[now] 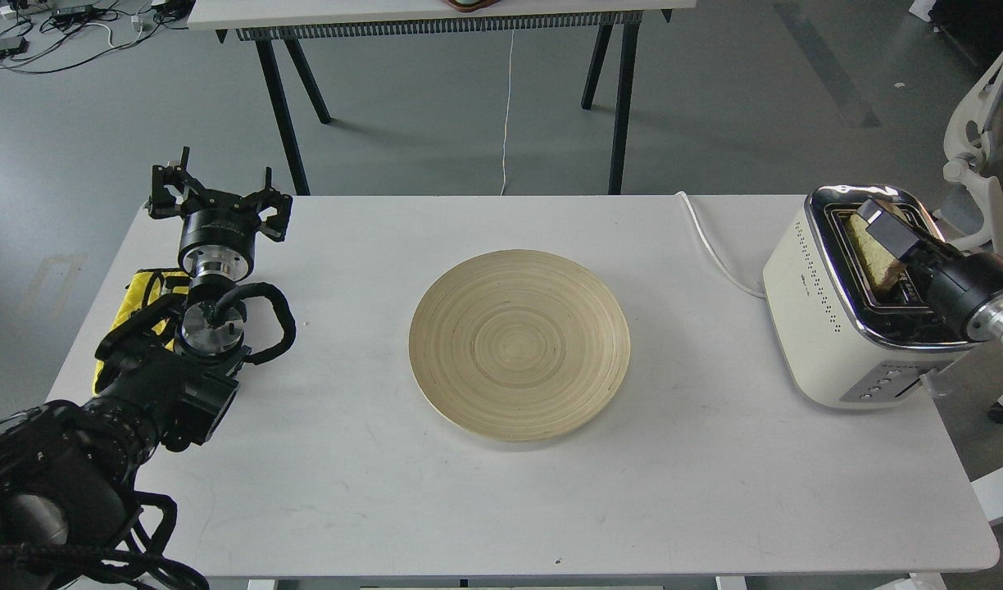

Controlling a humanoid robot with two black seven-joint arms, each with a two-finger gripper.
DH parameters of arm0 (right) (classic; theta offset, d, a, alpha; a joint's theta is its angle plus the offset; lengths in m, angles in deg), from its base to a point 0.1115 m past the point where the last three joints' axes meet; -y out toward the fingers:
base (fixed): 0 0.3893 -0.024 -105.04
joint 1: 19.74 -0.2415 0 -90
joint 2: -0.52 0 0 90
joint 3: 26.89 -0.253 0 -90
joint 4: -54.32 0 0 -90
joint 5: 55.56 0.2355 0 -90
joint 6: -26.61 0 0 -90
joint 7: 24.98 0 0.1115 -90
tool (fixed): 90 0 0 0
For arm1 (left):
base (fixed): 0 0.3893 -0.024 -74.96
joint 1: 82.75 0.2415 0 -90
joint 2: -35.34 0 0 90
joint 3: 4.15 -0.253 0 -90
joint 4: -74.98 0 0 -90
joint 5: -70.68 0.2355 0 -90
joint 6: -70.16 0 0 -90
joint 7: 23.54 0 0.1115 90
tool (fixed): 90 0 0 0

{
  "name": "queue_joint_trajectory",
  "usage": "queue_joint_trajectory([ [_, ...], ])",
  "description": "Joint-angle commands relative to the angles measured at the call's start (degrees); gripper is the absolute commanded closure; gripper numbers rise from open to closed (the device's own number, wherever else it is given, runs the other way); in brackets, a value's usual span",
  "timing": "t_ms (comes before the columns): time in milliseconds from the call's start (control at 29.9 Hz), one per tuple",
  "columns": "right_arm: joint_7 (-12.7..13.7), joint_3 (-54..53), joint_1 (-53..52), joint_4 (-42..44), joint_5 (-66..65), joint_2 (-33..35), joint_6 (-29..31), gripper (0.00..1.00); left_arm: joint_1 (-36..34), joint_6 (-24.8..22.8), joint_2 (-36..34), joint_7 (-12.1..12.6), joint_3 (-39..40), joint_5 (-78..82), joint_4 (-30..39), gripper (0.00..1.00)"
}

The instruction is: Put bread in toaster with right arm

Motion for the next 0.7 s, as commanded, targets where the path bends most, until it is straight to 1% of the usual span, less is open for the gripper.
queue_joint_trajectory([
  [0, 0.3, -2.7, -0.1, -3.4, 0.1, 3.5, 1.2, 0.07, 0.0, 0.0, 0.0, 0.0, 0.0, 0.0, 0.0, 0.0],
  [100, 0.3, -5.0, -0.3, -5.8, 0.1, 5.3, 4.0, 0.06, 0.0, 0.0, 0.0, 0.0, 0.0, 0.0, 0.0, 0.0],
  [234, 0.3, -10.6, -0.1, -6.2, 0.9, 6.4, 7.1, 0.06, 0.0, 0.0, 0.0, 0.0, 0.0, 0.0, 0.0, 0.0],
  [368, 0.0, -14.8, 0.0, -6.2, 10.0, 5.6, 10.7, 0.06, 0.0, 0.0, 0.0, 0.0, 0.0, 0.0, 0.0, 0.0],
  [502, -0.6, -19.2, 0.0, -5.6, 18.7, 1.0, 15.2, 0.06, 0.0, 0.0, 0.0, 0.0, 0.0, 0.0, 0.0, 0.0],
  [569, -0.9, -20.5, 0.1, -5.4, 20.5, -2.1, 16.0, 0.06, 0.0, 0.0, 0.0, 0.0, 0.1, 0.0, 0.0, 0.0],
  [669, -2.2, -21.6, 0.4, -4.6, 24.7, -7.7, 16.2, 0.06, 0.0, 0.0, 0.0, 0.0, 0.0, 0.0, 0.0, 0.0],
])
